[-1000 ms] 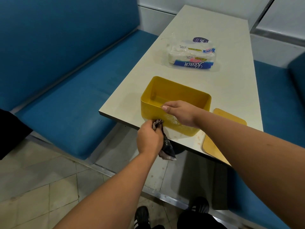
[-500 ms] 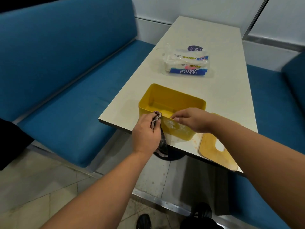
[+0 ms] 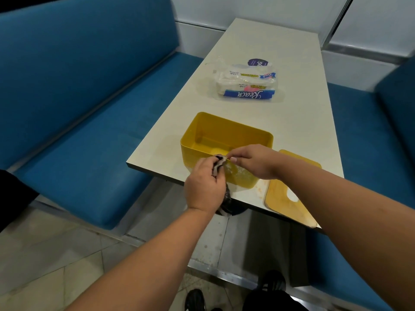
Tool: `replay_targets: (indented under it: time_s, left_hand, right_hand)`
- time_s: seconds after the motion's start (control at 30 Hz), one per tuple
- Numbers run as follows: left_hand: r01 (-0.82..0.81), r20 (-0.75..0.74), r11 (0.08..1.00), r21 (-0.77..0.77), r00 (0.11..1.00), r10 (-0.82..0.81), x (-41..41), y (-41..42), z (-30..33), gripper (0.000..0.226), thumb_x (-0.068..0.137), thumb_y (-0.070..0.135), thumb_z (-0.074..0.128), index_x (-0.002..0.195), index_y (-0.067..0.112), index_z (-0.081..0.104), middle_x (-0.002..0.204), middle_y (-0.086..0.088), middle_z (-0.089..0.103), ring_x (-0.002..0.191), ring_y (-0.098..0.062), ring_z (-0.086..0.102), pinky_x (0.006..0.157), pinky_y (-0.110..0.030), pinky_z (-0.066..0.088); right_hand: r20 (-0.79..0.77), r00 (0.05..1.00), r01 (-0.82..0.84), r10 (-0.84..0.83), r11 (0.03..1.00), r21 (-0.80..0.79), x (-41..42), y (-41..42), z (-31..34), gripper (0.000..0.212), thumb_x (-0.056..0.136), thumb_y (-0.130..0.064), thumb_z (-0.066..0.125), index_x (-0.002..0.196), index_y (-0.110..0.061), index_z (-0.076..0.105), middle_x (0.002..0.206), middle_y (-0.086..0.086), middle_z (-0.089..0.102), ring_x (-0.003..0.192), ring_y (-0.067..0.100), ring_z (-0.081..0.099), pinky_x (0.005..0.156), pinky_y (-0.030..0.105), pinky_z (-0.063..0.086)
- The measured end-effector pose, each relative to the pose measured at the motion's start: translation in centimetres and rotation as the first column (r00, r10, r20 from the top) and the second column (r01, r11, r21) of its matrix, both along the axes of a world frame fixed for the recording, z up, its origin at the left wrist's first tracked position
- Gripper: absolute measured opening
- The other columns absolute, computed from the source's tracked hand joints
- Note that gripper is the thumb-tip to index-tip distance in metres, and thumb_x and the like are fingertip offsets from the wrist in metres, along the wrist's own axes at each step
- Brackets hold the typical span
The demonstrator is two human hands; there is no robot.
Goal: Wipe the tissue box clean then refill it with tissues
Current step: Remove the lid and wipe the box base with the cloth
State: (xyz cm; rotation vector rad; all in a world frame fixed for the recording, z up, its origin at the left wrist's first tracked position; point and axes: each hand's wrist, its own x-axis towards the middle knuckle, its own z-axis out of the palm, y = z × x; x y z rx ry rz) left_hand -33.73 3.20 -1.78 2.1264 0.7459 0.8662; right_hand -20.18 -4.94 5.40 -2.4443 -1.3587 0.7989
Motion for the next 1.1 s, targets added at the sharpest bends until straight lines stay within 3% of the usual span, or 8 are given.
replay_targets:
  time_s: [0.1, 0.23, 0.33, 0.47, 0.6, 0.77, 0.87, 1.1]
  left_hand:
    - [0.032, -0.017, 0.999, 0.024, 0.999, -0.031, 0.2, 0.2, -0.4, 0.018, 0.09, 0.025, 0.062, 0.105, 0.017, 0.069, 0.097, 0.003, 0.066, 0.08, -0.016, 0.061, 0.067, -0.028, 0.051]
    - [-0.111, -0.035, 0.989, -0.098, 0.994, 0.108, -0.3, 1.2, -0.9, 0.017, 0.093, 0.024, 0.06, 0.106, 0.016, 0.067, 0.096, 0.003, 0.064, 0.082, -0.013, 0.056, 0.07, -0.025, 0.046]
    - [-0.068, -0.024, 0.992, -0.102, 0.998, 0.066, -0.2, 0.2, -1.3, 0.019, 0.093, 0.022, 0.06, 0.109, 0.015, 0.067, 0.099, 0.003, 0.064, 0.083, -0.01, 0.054, 0.073, -0.022, 0.044]
    - [-0.044, -0.144, 0.99, -0.133, 0.989, 0.024, -0.5, 0.3, -2.5, 0.017, 0.093, 0.025, 0.06, 0.106, 0.017, 0.067, 0.098, 0.001, 0.064, 0.087, -0.02, 0.06, 0.073, -0.027, 0.046]
    - [-0.053, -0.039, 0.99, -0.132, 0.998, 0.049, -0.3, 0.1, -1.7, 0.018, 0.093, 0.024, 0.06, 0.107, 0.016, 0.068, 0.095, 0.003, 0.064, 0.083, -0.013, 0.057, 0.073, -0.026, 0.048]
    - [0.028, -0.122, 0.995, -0.1, 0.992, -0.04, -0.5, 0.4, -2.5, 0.016, 0.093, 0.025, 0.06, 0.103, 0.016, 0.068, 0.094, 0.001, 0.064, 0.084, -0.02, 0.06, 0.07, -0.029, 0.047]
    - [0.019, -0.025, 0.994, -0.107, 0.999, -0.022, -0.5, 0.2, -1.7, 0.018, 0.093, 0.023, 0.06, 0.107, 0.014, 0.068, 0.096, 0.002, 0.065, 0.084, -0.017, 0.059, 0.073, -0.028, 0.049]
    - [-0.019, -0.017, 0.995, -0.1, 1.0, 0.018, -0.8, 0.2, -2.1, 0.019, 0.094, 0.022, 0.06, 0.108, 0.014, 0.068, 0.098, 0.001, 0.065, 0.085, -0.016, 0.059, 0.072, -0.025, 0.047]
  right_hand:
    - [0.004, 1.0, 0.0, 0.0, 1.0, -0.002, 0.1, 0.0, -0.1, 0.034, 0.103, -0.032, 0.038, 0.131, -0.026, 0.056, 0.133, 0.0, 0.056, 0.122, 0.021, 0.048, 0.095, 0.03, 0.034]
    - [0.012, 1.0, 0.008, -0.008, 1.0, -0.017, 0.0, -0.1, -0.1, 0.036, 0.103, -0.033, 0.037, 0.135, -0.025, 0.053, 0.14, 0.0, 0.051, 0.129, 0.02, 0.044, 0.098, 0.029, 0.031]
    - [0.009, 1.0, 0.011, -0.011, 1.0, -0.005, -0.1, -0.1, -0.2, 0.037, 0.103, -0.033, 0.036, 0.135, -0.025, 0.053, 0.139, 0.0, 0.052, 0.128, 0.021, 0.045, 0.096, 0.028, 0.031]
    - [0.009, 1.0, 0.016, -0.016, 1.0, -0.002, -0.2, -0.2, -0.1, 0.037, 0.103, -0.033, 0.036, 0.135, -0.025, 0.052, 0.14, 0.0, 0.051, 0.129, 0.021, 0.044, 0.099, 0.03, 0.031]
    - [0.012, 1.0, 0.012, -0.012, 1.0, 0.0, -0.2, -0.1, -0.2, 0.036, 0.103, -0.033, 0.036, 0.134, -0.025, 0.053, 0.138, 0.001, 0.053, 0.126, 0.021, 0.045, 0.096, 0.029, 0.032]
    - [-0.005, 1.0, 0.024, -0.024, 1.0, 0.004, -0.1, -0.2, -0.1, 0.036, 0.103, -0.033, 0.037, 0.134, -0.024, 0.054, 0.138, 0.001, 0.052, 0.126, 0.021, 0.045, 0.098, 0.03, 0.032]
    - [-0.014, 1.0, 0.015, -0.015, 1.0, -0.007, 0.0, 0.0, -0.2, 0.035, 0.103, -0.033, 0.038, 0.132, -0.024, 0.055, 0.136, 0.001, 0.054, 0.124, 0.02, 0.047, 0.095, 0.028, 0.033]
    - [-0.123, 0.991, 0.051, -0.056, 0.998, -0.041, 0.5, 0.3, 0.1, 0.035, 0.102, -0.032, 0.041, 0.133, -0.023, 0.055, 0.138, 0.002, 0.052, 0.127, 0.021, 0.045, 0.1, 0.03, 0.032]
